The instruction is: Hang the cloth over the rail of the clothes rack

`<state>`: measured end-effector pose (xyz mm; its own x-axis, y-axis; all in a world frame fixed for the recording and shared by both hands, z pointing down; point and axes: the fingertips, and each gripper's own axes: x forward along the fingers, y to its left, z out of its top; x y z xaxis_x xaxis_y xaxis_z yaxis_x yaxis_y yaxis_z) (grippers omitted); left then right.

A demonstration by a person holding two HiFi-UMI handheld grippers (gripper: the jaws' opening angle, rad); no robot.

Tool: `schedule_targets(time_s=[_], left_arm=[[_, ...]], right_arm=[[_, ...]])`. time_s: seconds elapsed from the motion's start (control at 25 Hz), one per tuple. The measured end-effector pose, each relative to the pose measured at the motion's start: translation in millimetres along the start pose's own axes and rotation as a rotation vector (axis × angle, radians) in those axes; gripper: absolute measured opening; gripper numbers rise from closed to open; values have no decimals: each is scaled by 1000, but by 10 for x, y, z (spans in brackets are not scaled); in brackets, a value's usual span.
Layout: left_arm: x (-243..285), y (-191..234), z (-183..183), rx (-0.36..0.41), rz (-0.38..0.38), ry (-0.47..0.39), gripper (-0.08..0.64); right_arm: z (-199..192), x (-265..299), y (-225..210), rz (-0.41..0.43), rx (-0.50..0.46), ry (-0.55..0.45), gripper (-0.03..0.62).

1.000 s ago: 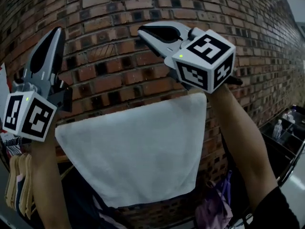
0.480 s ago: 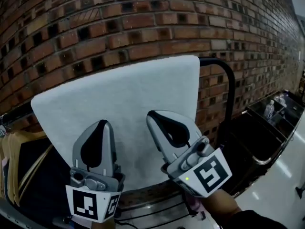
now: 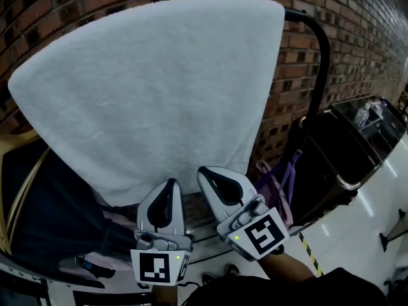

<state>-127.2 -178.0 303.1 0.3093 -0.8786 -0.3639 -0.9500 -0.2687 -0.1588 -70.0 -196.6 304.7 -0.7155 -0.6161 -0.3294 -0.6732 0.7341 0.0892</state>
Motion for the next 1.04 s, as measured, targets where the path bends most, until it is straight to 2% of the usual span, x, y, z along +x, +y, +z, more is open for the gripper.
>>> schedule_targets(time_s=[0.36, 0.56, 1.04], left_arm=[[13, -126, -147, -12, -13, 38, 8], [22, -242, -216, -4, -46, 83, 8], [82, -283, -270, 18, -59, 86, 8]], right_arm=[[-139, -55, 60, 9, -9, 33, 5], [-159, -83, 68, 16, 6, 35, 5], [-183, -101, 31, 26, 7, 35, 5]])
